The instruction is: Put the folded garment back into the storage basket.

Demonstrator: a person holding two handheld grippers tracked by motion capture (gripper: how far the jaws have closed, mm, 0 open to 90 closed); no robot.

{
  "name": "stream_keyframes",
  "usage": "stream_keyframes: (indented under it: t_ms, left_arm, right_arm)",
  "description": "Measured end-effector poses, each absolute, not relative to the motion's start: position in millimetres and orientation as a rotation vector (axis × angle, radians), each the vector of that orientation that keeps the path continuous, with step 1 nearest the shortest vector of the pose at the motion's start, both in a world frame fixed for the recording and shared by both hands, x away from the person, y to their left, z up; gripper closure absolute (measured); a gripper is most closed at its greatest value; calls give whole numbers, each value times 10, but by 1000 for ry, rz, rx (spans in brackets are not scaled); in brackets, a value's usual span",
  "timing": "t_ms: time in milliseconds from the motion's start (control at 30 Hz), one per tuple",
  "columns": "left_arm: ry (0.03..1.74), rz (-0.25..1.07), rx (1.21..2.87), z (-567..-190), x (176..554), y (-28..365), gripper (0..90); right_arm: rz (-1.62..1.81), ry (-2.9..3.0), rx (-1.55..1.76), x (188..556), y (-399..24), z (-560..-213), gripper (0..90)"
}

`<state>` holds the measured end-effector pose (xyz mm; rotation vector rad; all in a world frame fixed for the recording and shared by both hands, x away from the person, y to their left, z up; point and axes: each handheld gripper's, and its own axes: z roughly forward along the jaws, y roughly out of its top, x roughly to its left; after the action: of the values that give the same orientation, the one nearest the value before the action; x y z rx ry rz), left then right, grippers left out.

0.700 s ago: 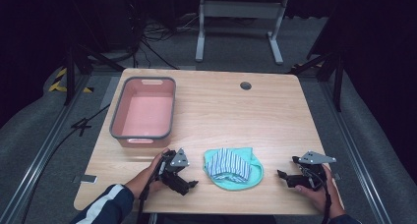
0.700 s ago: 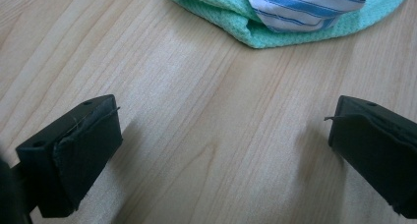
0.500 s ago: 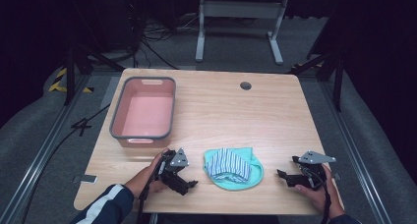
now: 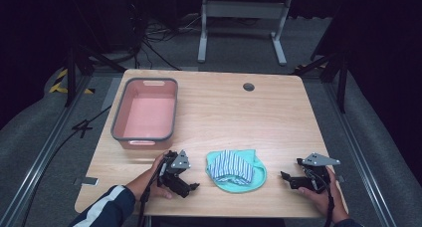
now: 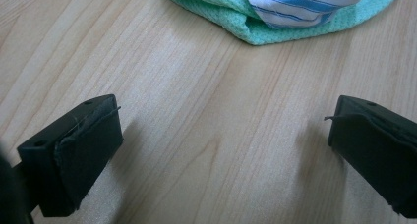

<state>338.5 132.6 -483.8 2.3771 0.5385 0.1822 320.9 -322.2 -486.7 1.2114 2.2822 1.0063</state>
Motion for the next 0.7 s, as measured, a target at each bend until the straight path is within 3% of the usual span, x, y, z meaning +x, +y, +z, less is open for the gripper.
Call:
stream_keyframes:
  t_ms: [267,333,400,433,500,567,700]
  left_arm:
    - [495,164,2407,-4818,3429,1312,5]
    - [515,175,2398,-4797,3436,1317,52]
    - [531,164,2368,-4767,3450,1331,207]
    - [540,156,2366,-4762,3454,1332,216]
    - [545,186,2351,-4734,3462,1329,156]
    - [550,191,2318,-4686,3477,1314,221]
    - [536,218,2257,-4598,3499,1214,225]
  right_arm:
    - [1004,2273,1229,3181,-3230,-4864,160]
    - [998,2276,1234,3179,-3230,-4858,163]
    - [988,2290,1234,3180,-3218,-4838,218]
    - [1007,2299,1231,3172,-3200,-4813,260]
    - [1041,2294,1222,3158,-3143,-4764,221]
    - [1063,2308,1178,3154,-3038,-4692,213]
    - [1068,2341,1078,3168,-2802,-4592,264]
